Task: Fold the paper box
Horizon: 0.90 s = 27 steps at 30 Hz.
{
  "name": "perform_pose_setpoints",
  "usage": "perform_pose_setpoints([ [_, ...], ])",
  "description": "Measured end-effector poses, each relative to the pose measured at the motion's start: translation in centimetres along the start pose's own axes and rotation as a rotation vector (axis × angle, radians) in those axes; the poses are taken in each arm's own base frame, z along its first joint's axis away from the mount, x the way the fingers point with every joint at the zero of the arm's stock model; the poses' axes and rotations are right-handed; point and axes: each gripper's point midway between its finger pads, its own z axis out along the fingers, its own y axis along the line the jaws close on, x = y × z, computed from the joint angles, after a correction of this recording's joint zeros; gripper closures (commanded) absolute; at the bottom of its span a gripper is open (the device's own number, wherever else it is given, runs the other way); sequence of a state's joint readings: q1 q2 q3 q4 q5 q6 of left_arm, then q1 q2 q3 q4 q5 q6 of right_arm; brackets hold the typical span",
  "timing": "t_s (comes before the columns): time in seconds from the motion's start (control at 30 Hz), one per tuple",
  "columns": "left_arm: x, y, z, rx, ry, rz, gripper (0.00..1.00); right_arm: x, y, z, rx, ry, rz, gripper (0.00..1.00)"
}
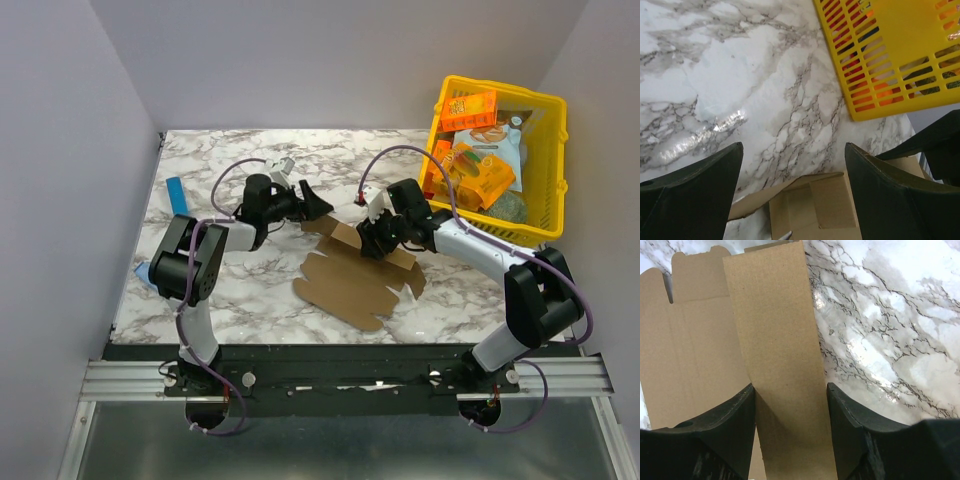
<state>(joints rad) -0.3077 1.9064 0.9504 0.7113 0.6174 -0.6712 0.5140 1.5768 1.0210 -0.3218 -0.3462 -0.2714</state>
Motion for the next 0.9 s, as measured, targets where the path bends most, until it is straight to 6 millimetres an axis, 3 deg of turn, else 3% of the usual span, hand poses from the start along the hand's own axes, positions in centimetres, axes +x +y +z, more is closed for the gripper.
perform_pose_setpoints([
  [0.27, 3.6, 0.2, -1.8, -0.071, 0.102, -0.073, 0.14, 0.0, 0.0, 0.0, 0.000, 0.000, 0.000, 0.51],
  [0.43, 6.0, -0.9, -3.2, -0.079, 0.149, -0.113, 0.14, 0.0, 0.0, 0.0, 0.000, 0.000, 0.000, 0.51],
  [0.63, 6.8, -1.9, -4.2, -0.068, 0.150, -0.146, 0.14, 0.0, 0.0, 0.0, 0.000, 0.001, 0.000, 0.51],
  [0.9, 7.5, -1.4, -6.1, -0.170, 0.127, -0.141, 0.01, 0.0, 0.0, 0.0, 0.000, 0.001, 0.000, 0.51],
])
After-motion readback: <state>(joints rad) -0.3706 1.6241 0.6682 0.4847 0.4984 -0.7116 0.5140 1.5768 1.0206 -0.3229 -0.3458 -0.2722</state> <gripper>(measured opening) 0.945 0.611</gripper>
